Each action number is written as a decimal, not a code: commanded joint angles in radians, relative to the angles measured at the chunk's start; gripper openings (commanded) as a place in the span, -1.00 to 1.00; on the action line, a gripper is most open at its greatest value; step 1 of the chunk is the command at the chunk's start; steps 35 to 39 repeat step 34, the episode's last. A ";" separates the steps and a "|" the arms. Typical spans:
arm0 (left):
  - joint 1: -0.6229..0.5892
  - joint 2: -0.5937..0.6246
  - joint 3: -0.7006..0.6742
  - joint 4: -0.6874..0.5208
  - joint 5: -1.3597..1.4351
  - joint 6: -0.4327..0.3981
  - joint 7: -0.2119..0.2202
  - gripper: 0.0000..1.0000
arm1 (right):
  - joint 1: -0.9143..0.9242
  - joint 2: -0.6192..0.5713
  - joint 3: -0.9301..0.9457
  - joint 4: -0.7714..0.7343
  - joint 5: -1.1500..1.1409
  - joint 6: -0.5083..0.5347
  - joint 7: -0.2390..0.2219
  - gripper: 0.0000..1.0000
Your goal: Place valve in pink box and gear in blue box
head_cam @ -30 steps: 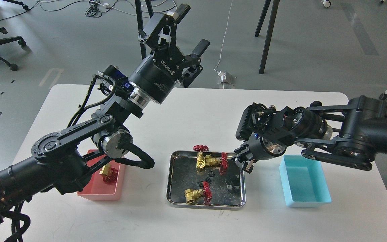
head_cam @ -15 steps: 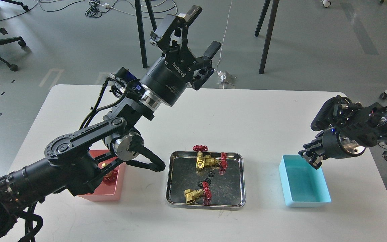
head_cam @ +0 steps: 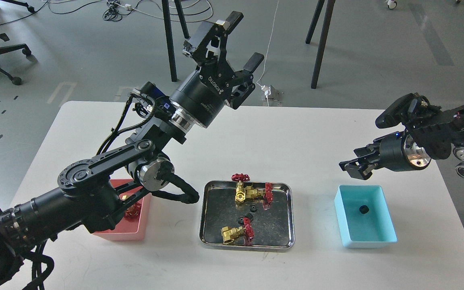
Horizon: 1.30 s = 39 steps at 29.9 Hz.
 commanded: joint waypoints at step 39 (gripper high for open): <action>0.029 0.104 -0.157 0.386 -0.271 -0.538 0.000 0.99 | -0.193 0.213 0.400 -0.432 2.017 0.000 0.298 1.00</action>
